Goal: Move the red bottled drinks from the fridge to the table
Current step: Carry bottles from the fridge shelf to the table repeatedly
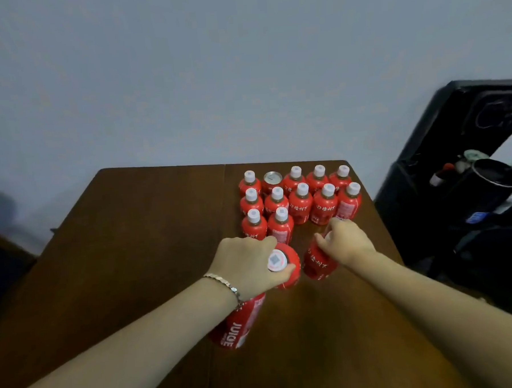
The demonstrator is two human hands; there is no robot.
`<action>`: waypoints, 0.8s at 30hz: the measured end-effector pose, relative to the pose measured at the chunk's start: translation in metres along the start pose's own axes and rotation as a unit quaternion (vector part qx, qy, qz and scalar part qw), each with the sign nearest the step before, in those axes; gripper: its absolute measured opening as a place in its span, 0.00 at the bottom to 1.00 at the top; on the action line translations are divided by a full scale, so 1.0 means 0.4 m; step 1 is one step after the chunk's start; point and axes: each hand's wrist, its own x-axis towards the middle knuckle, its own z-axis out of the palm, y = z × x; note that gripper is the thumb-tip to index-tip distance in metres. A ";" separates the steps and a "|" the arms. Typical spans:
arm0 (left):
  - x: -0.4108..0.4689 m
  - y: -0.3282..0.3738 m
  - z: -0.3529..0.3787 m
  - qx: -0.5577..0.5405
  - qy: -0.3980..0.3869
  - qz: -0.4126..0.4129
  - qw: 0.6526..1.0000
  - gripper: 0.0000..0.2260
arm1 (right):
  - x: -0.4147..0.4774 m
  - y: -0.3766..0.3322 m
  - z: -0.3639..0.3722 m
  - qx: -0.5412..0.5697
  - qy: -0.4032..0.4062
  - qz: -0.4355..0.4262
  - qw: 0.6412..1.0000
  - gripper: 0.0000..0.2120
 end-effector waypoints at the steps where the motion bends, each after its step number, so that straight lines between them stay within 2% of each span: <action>1: 0.027 -0.019 0.013 -0.013 -0.005 0.002 1.000 0.21 | 0.037 -0.003 0.012 0.009 0.000 0.012 1.000 0.10; 6: 0.132 -0.090 0.088 -0.030 -0.009 0.014 0.999 0.20 | 0.195 -0.001 0.057 0.039 0.010 0.042 0.998 0.10; 11: 0.178 -0.102 0.146 -0.065 -0.009 -0.005 0.998 0.20 | 0.303 0.023 0.098 0.062 -0.017 0.043 0.997 0.09; 13: 0.196 -0.097 0.176 -0.063 0.008 0.007 0.998 0.19 | 0.341 0.038 0.120 0.098 -0.021 0.068 0.993 0.10; 18: 0.214 -0.094 0.247 -0.084 0.019 -0.022 0.996 0.20 | 0.400 0.024 0.152 0.230 -0.018 0.126 0.965 0.16; 22: 0.232 -0.084 0.254 -0.075 -0.008 -0.009 0.997 0.19 | 0.382 0.049 0.141 0.260 -0.063 0.094 0.959 0.20; 24: 0.239 -0.070 0.268 -0.082 -0.006 -0.009 0.997 0.19 | 0.329 0.074 0.120 0.160 -0.006 0.003 0.987 0.22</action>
